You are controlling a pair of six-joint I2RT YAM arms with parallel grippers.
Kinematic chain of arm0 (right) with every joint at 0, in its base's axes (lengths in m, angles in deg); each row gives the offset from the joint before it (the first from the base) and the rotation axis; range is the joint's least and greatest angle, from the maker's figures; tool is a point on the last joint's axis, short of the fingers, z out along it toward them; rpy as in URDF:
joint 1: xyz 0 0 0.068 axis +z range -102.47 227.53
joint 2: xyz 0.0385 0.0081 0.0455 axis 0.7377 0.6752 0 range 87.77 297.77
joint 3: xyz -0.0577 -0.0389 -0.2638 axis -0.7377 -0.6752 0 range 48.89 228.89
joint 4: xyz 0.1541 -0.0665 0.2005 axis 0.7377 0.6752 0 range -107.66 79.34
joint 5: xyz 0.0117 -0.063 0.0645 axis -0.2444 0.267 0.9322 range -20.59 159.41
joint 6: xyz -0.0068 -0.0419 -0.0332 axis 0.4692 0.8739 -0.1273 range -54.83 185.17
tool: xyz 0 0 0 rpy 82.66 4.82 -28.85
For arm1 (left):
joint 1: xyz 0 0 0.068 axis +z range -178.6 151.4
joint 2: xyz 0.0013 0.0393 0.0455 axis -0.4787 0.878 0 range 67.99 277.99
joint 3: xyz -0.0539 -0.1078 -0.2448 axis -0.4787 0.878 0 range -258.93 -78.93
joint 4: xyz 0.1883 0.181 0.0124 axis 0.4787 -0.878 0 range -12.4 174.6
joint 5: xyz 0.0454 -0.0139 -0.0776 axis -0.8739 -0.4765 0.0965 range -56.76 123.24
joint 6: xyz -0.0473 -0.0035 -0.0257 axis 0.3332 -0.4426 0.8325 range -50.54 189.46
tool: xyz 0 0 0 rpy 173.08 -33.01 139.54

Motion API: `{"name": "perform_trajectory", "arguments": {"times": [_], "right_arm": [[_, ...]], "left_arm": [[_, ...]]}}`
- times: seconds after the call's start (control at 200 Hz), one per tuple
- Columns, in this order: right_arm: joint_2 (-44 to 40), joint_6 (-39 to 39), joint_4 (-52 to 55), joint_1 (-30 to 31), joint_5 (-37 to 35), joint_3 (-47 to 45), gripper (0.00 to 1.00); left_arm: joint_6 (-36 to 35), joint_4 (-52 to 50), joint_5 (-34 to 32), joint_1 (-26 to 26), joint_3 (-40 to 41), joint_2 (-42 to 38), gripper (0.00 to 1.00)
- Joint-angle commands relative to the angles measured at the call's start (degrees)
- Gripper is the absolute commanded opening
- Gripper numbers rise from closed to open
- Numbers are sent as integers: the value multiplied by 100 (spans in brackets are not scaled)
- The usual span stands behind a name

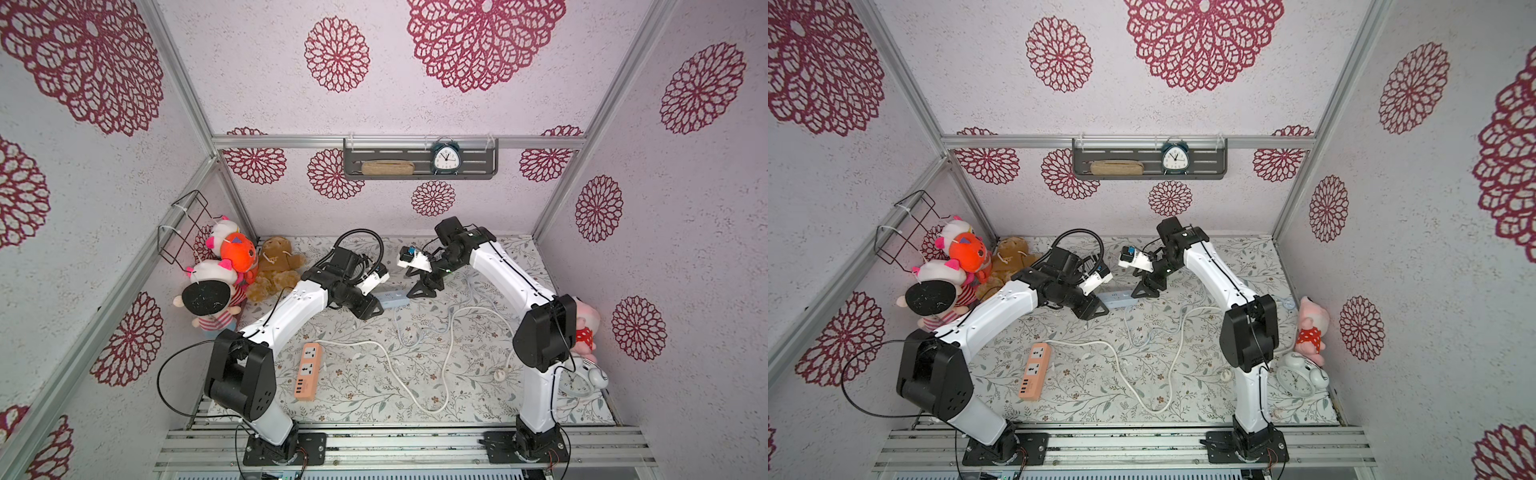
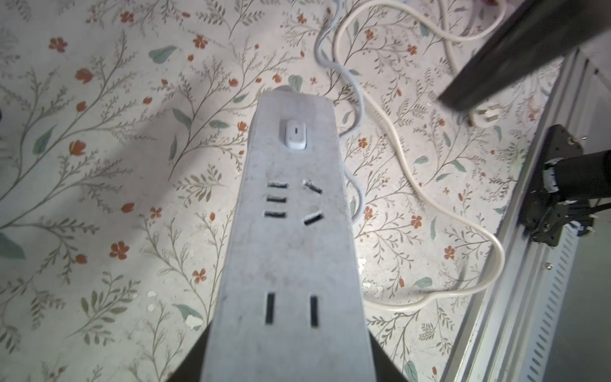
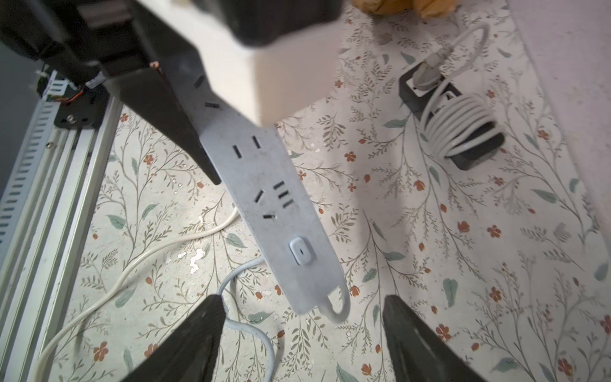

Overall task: Unwrap the cord wrapped around the power strip
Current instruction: Place the power strip at the center of the board.

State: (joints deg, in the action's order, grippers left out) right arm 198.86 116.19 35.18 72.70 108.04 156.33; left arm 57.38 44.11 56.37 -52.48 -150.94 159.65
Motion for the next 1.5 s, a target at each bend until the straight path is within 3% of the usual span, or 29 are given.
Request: {"name": "perform_trajectory", "arguments": {"times": [0.0, 0.245, 0.42, 0.52, 0.635, 0.79, 1.021, 1.266, 1.496], "right_arm": [[-877, -1654, -1814, -225, -459, -714, 79], [-1354, -3374, -2729, -334, -1860, -1541, 81], [-1443, -4317, -2904, -572, -2142, -1944, 79], [-1562, -4512, -3097, -581, -2197, -2324, 79], [-1793, -4701, -3561, -575, -2120, -2885, 79], [-1795, -4706, -3585, -578, -2113, -2978, 79], [-1748, -4639, -3500, -577, -2149, -2924, 79], [-1731, -4602, -3491, -583, -2175, -2921, 79], [-1753, -4714, -3421, -631, -2185, -2882, 79]], "left_arm": [[823, 1035, -726, 135, 524, -745, 0], [2173, 1673, -2860, 557, 1692, -2054, 0], [2935, 1579, -3825, 857, 2201, -2726, 0], [3331, 1467, -4019, 1033, 2495, -2959, 0], [3722, 1463, -4045, 1186, 2845, -3075, 0], [3916, 1422, -4122, 1446, 3193, -2936, 0], [4163, 1514, -3322, 2120, 3231, -2664, 0], [4462, 1114, -2677, 2449, 2915, -1909, 16], [4578, 1042, -2595, 2784, 2788, -1270, 20]]}}
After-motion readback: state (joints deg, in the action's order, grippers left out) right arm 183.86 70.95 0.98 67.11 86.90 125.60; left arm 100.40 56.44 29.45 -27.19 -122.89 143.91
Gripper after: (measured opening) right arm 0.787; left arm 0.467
